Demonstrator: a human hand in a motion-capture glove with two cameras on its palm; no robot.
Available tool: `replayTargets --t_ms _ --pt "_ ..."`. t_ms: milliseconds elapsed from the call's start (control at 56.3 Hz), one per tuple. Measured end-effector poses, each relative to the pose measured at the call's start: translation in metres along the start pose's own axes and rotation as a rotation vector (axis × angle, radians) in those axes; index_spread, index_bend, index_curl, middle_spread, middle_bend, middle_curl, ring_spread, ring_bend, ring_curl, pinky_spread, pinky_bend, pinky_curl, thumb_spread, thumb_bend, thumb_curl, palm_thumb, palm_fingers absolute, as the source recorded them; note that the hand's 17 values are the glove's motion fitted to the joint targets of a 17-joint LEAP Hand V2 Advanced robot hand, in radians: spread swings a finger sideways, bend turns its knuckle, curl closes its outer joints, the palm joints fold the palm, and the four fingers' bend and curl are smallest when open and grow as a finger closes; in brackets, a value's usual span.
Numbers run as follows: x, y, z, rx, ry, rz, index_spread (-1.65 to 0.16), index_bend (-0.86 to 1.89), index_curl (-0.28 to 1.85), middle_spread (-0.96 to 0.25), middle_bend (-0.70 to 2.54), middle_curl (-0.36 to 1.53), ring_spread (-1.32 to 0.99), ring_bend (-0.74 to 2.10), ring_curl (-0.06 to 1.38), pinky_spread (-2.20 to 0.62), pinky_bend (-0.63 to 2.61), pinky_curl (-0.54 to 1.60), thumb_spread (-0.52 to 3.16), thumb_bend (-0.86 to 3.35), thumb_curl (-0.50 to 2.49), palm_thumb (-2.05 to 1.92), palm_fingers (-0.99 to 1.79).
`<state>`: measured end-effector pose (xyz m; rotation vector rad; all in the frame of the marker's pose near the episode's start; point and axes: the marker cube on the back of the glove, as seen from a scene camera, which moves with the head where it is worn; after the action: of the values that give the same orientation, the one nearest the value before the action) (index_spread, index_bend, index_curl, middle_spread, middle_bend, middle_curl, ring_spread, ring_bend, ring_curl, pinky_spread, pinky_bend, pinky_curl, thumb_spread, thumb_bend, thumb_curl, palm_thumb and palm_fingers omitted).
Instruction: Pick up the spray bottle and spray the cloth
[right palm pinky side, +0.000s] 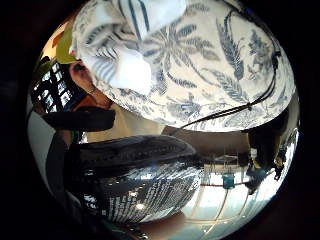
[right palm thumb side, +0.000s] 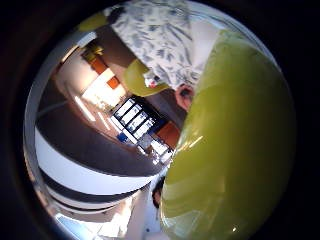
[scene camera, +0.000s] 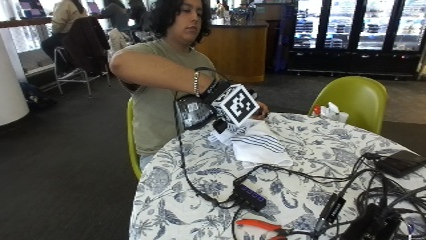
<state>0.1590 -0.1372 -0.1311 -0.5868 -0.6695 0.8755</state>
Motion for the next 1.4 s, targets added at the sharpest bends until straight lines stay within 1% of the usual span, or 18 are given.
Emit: replayTargets --t_ms 266,355,461,532,603,710,781,887,941,976,1012,1047,1100,1154,1189,1242,1296,1402 --pt "0.043 -0.051 0.036 -0.126 0.003 0.194 -0.26 0.29 0.62 -0.20 0.69 0.60 -0.21 0.77 0.52 -0.26 0.55 0.46 0.45 -0.02 0.82 1.04 1.32" --pt "0.048 -0.055 0.038 -0.167 -0.009 0.198 -0.26 0.28 0.63 -0.20 0.68 0.61 -0.22 0.77 0.52 -0.26 0.55 0.46 0.47 -0.02 0.82 1.04 1.32" --pt "0.032 -0.049 0.031 -0.124 -0.003 0.143 -0.26 0.26 0.63 -0.20 0.68 0.61 -0.21 0.77 0.52 -0.26 0.56 0.47 0.50 -0.02 0.83 1.04 1.31" --pt "0.010 -0.039 0.019 -0.076 -0.001 0.069 -0.26 0.25 0.64 -0.20 0.68 0.61 -0.21 0.77 0.52 -0.25 0.56 0.47 0.52 -0.02 0.84 1.03 1.31" --pt "-0.019 -0.024 0.002 -0.014 -0.015 -0.048 -0.26 0.24 0.64 -0.20 0.67 0.61 -0.20 0.77 0.52 -0.25 0.56 0.47 0.54 -0.02 0.84 1.03 1.31" --pt "-0.073 -0.006 -0.012 0.102 -0.012 -0.276 -0.27 0.23 0.65 -0.20 0.67 0.61 -0.20 0.77 0.52 -0.25 0.56 0.47 0.55 -0.02 0.85 1.03 1.31" --pt "-0.108 -0.004 -0.016 0.211 0.009 -0.433 -0.27 0.23 0.65 -0.20 0.67 0.62 -0.20 0.77 0.52 -0.25 0.56 0.47 0.56 -0.02 0.85 1.03 1.31" --pt "-0.138 -0.006 -0.022 0.313 0.048 -0.644 -0.27 0.23 0.66 -0.20 0.66 0.62 -0.20 0.77 0.52 -0.25 0.55 0.46 0.56 -0.02 0.86 1.03 1.31" --pt "-0.157 -0.010 -0.020 0.360 0.004 -0.773 -0.27 0.23 0.66 -0.20 0.66 0.62 -0.20 0.77 0.52 -0.25 0.55 0.46 0.55 -0.02 0.86 1.03 1.32" --pt "-0.175 -0.011 -0.016 0.383 -0.089 -0.873 -0.27 0.23 0.66 -0.20 0.66 0.62 -0.20 0.77 0.52 -0.25 0.55 0.46 0.55 -0.02 0.87 1.03 1.32" --pt "-0.188 -0.012 -0.011 0.379 -0.176 -0.960 -0.27 0.24 0.67 -0.20 0.66 0.62 -0.20 0.77 0.52 -0.26 0.54 0.46 0.54 -0.03 0.87 1.02 1.33" --pt "-0.184 -0.021 -0.003 0.350 -0.163 -1.017 -0.27 0.25 0.67 -0.20 0.66 0.62 -0.21 0.77 0.52 -0.26 0.54 0.46 0.52 -0.03 0.87 1.02 1.33" --pt "-0.182 -0.045 0.006 0.369 -0.160 -1.069 -0.27 0.26 0.67 -0.20 0.66 0.62 -0.21 0.76 0.52 -0.26 0.54 0.46 0.50 -0.03 0.87 1.01 1.34" --pt "-0.200 -0.083 0.012 0.522 -0.259 -1.087 -0.27 0.27 0.67 -0.20 0.67 0.62 -0.21 0.76 0.52 -0.26 0.53 0.46 0.48 -0.03 0.87 1.00 1.35" --pt "-0.205 -0.104 0.021 0.573 -0.291 -1.088 -0.27 0.27 0.68 -0.20 0.67 0.62 -0.21 0.77 0.52 -0.26 0.53 0.46 0.47 -0.03 0.87 1.00 1.35" --pt "-0.201 -0.123 0.041 0.532 -0.287 -1.095 -0.27 0.28 0.68 -0.20 0.67 0.62 -0.21 0.77 0.52 -0.26 0.53 0.46 0.45 -0.03 0.88 0.99 1.35" --pt "-0.200 -0.142 0.050 0.545 -0.295 -1.087 -0.26 0.29 0.68 -0.20 0.67 0.62 -0.21 0.77 0.52 -0.27 0.53 0.46 0.44 -0.03 0.88 0.99 1.35" --pt "-0.203 -0.156 0.056 0.523 -0.374 -1.084 -0.26 0.30 0.68 -0.20 0.68 0.62 -0.21 0.77 0.52 -0.27 0.53 0.46 0.42 -0.03 0.88 0.99 1.35"
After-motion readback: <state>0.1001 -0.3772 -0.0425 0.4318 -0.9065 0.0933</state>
